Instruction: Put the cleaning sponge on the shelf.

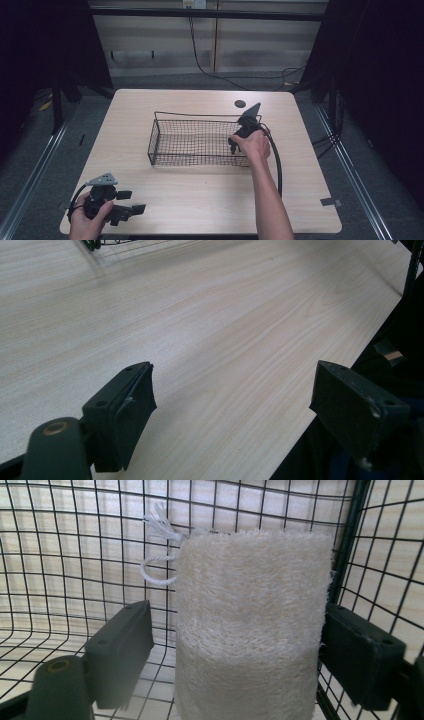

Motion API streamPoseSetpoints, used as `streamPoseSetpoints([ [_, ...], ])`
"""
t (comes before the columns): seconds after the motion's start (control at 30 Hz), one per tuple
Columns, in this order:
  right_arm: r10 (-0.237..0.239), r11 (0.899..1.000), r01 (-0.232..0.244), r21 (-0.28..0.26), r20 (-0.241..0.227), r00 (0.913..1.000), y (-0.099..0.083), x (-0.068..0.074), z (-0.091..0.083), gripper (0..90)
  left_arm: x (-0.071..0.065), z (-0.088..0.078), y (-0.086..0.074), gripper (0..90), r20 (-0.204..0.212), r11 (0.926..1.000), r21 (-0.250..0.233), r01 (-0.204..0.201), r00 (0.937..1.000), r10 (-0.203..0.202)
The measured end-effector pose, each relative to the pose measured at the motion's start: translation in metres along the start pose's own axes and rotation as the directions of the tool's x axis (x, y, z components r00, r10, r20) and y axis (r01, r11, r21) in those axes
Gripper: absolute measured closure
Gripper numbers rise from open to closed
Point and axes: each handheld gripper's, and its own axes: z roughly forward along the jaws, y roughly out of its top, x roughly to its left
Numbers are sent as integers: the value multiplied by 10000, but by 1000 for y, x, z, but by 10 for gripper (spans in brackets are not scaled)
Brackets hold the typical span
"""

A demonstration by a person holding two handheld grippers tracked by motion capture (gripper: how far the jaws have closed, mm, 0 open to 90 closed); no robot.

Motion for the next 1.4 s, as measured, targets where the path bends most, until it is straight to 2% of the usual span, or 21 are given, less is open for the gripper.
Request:
streamPoseSetpoints([
  [0.43, 36, 9999, -34, -127, 140, 9999, -1, -2, -3, 170, 0, 0, 0, 174, -2, 10000, 28, -53, 10000, 53],
  [0.83, 88, 9992, -94, -382, -176, 9998, -5, -6, -14, 178, -1, 1, 0, 174, -33, 10000, -5, -12, 10000, 12],
  [1.2, 102, 9986, -116, -522, -273, 9996, -7, -9, -20, 200, 0, 1, 0, 174, -7, 10000, 46, -76, 10000, 76],
  [1.4, 17, 9979, -31, -655, -211, 9998, -7, -7, -31, 194, -1, 1, 0, 174, -17, 10000, 10, -40, 10000, 40],
])
